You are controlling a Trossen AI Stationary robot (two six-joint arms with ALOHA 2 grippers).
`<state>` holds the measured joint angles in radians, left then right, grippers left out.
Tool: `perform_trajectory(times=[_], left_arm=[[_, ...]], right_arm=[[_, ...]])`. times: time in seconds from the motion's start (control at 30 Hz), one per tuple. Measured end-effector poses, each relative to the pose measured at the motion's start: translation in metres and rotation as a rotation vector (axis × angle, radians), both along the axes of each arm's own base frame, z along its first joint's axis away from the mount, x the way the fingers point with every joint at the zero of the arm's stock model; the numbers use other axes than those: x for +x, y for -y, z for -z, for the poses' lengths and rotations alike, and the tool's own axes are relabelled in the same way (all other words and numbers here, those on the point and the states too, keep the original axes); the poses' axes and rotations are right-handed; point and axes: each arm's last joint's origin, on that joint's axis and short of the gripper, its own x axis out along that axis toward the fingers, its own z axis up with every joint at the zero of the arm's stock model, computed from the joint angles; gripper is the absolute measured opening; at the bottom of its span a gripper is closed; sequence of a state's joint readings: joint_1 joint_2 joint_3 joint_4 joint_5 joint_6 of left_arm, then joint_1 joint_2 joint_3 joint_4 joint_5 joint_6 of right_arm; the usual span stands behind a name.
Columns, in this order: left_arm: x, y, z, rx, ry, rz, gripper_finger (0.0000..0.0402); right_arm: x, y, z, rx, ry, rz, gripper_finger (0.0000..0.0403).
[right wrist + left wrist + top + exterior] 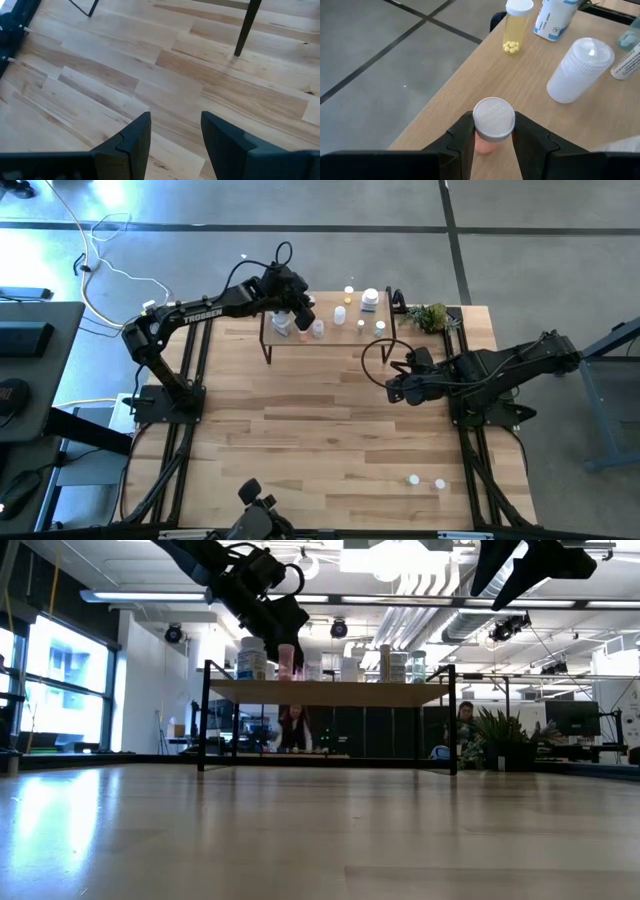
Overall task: Pick and place medicine bottles onto shelf by color
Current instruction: Put the left red transparent pill bottle on the shelf, then put the green transparent pill bottle on the shelf
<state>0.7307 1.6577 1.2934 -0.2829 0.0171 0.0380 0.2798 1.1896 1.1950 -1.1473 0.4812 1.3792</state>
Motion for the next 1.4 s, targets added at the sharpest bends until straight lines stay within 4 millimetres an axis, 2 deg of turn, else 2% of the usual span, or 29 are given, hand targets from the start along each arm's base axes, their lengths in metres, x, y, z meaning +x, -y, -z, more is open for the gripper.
perform_trajectory(times=[0.27, 0.57, 0.73, 1.4], left_arm=[[-0.0006, -0.0007, 0.0002, 0.025, -0.024, -0.020, 0.0112], [-0.0009, -0.0006, 0.0008, 0.025, -0.033, -0.019, 0.0171], [-0.0009, -0.0006, 0.0009, 0.024, -0.031, -0.021, 0.0190], [-0.0003, -0.0006, -0.0018, 0.021, 0.000, -0.023, 0.0193]], right_arm=[[0.0000, -0.0005, 0.0002, 0.024, 0.000, 0.005, 0.0165], [0.0000, -0.0006, 0.0002, 0.025, 0.001, 0.005, 0.0165], [0.0000, -0.0006, 0.0002, 0.026, 0.002, 0.006, 0.0165], [0.0000, -0.0006, 0.0001, 0.022, -0.001, -0.002, 0.0165]])
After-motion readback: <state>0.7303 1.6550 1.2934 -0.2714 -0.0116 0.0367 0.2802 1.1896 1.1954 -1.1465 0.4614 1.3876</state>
